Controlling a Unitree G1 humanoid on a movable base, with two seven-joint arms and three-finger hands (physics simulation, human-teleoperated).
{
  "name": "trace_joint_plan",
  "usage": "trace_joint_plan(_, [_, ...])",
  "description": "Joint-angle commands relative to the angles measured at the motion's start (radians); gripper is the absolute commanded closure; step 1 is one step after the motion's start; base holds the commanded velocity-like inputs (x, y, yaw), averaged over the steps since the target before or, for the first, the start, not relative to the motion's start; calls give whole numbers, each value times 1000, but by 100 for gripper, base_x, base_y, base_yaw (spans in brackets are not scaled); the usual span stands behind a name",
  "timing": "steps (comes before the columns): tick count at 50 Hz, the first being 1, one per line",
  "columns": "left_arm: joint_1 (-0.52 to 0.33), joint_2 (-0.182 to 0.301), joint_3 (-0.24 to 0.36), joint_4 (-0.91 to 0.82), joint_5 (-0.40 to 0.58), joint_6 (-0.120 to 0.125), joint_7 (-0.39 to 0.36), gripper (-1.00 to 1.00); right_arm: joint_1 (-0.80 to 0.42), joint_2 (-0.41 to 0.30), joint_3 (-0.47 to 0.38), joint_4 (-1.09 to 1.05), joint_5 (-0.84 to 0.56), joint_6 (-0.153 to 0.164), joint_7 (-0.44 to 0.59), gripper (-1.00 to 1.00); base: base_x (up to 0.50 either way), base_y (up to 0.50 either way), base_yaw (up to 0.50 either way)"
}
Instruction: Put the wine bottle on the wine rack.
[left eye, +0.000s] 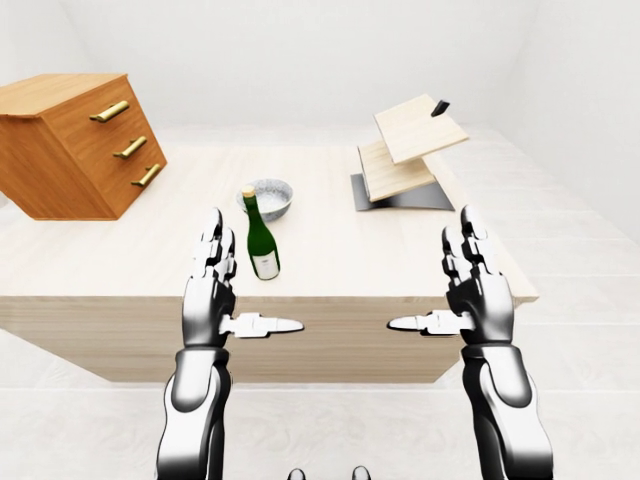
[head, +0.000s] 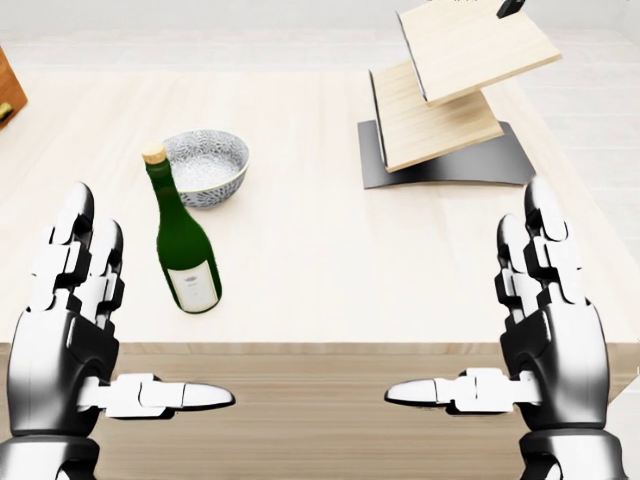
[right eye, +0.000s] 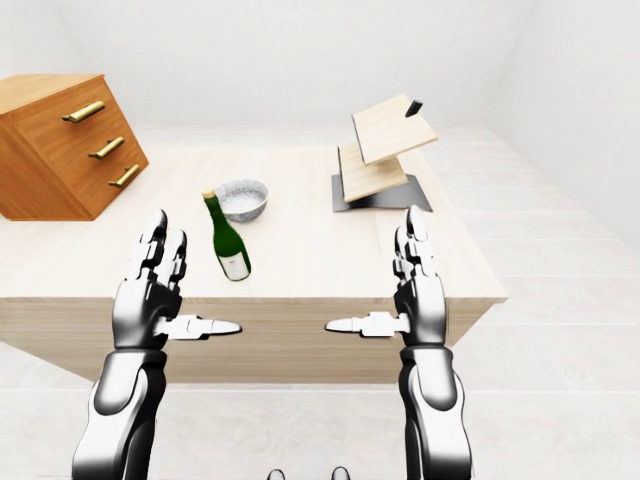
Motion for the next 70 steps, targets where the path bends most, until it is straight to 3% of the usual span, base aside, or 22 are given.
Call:
trace_joint_plan(1, [16, 1, -2, -3, -2, 0, -1, -100, -4, -2, 6, -55, 10, 0, -4, -100, 0, 0, 50])
trace_joint_plan(29, [10, 1, -10, 45, -10, 0, -4, -100, -5, 0, -6, -35, 17, 0, -7, -100, 0, 0, 50])
trace_joint_plan(61, [33, -1, -13, 69, -5, 0, -6, -100, 26, 2, 27, -50, 29, 0, 5, -100, 13, 3, 0])
trace_joint_plan(70, [43, -1, -14, 73, -4, -14, -7, -100, 24, 12, 29, -5, 25, 0, 2, -100, 28, -25, 0])
